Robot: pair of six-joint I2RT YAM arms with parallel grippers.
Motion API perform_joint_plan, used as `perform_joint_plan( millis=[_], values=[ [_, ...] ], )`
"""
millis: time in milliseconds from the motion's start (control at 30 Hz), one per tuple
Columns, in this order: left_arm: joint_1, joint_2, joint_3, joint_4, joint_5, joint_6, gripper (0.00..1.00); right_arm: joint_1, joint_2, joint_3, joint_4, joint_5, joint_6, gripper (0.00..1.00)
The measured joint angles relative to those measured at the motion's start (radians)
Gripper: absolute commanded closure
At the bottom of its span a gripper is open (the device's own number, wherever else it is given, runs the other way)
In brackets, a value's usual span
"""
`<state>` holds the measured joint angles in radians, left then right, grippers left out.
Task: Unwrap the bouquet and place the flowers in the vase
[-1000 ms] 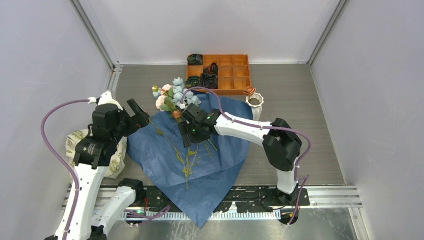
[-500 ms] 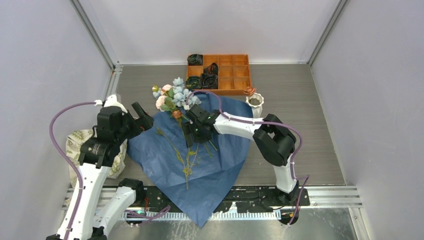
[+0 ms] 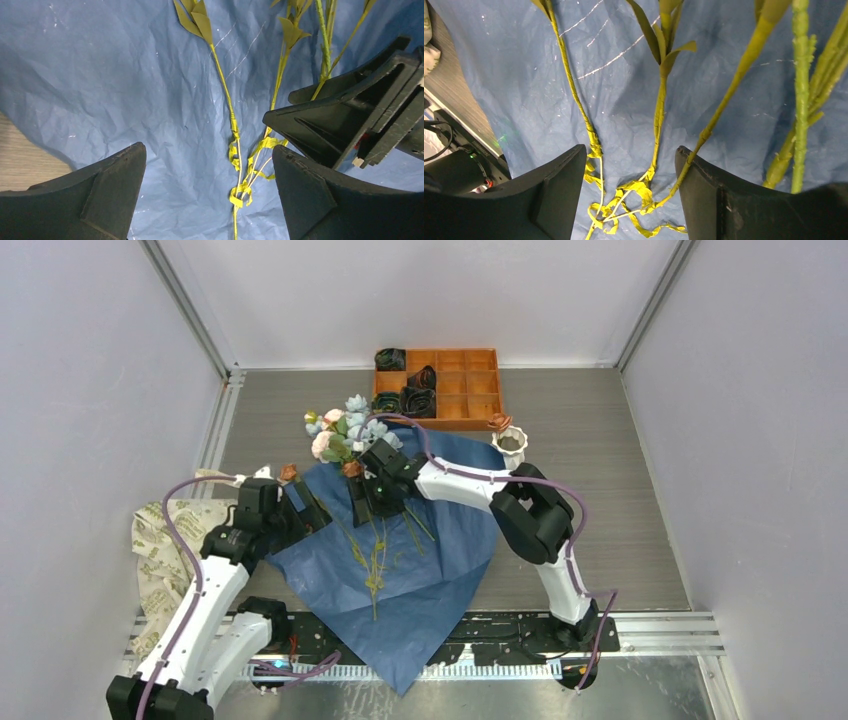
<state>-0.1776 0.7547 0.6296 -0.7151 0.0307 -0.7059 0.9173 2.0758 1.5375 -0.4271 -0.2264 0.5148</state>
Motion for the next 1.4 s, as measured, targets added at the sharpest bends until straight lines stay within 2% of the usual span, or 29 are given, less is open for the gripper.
perform_joint_plan(
  millis=[200,400,500,667,833,933,1100,1267,1400],
  values=[
    [0.0,0.035,-0.043,0.073,0.016,-0.016,0.04,0.011,0.035,0.05,-0.016,-0.007,-0.004,0.29],
    [-0.001,0.009,-0.034,0.063,-0.022,-0.02,0.03,0.053,0.074,0.115,-0.047,0.018,-0.023,0.29],
    [-0.001,-0.025,0.034,0.003,-0.07,-0.019,0.03,0.084,0.096,0.151,-0.078,0.047,-0.038,0.3],
    [-0.002,-0.102,0.232,-0.06,-0.164,-0.008,0.03,0.135,0.14,0.229,-0.146,0.122,-0.069,0.31],
    [-0.002,-0.171,0.332,-0.101,-0.225,0.01,0.03,0.177,0.211,0.327,-0.226,0.22,-0.098,0.35],
    [-0.002,-0.187,0.348,-0.132,-0.243,0.014,0.03,0.2,0.247,0.388,-0.274,0.284,-0.117,0.42],
    [-0.002,-0.188,0.348,-0.172,-0.249,0.026,0.03,0.216,0.277,0.433,-0.32,0.357,-0.138,0.67],
    [-0.002,-0.188,0.348,-0.181,-0.248,0.032,0.03,0.216,0.278,0.434,-0.33,0.373,-0.143,0.86],
    [-0.002,-0.188,0.348,-0.181,-0.247,0.033,0.03,0.216,0.278,0.435,-0.33,0.38,-0.146,0.95]
  ],
)
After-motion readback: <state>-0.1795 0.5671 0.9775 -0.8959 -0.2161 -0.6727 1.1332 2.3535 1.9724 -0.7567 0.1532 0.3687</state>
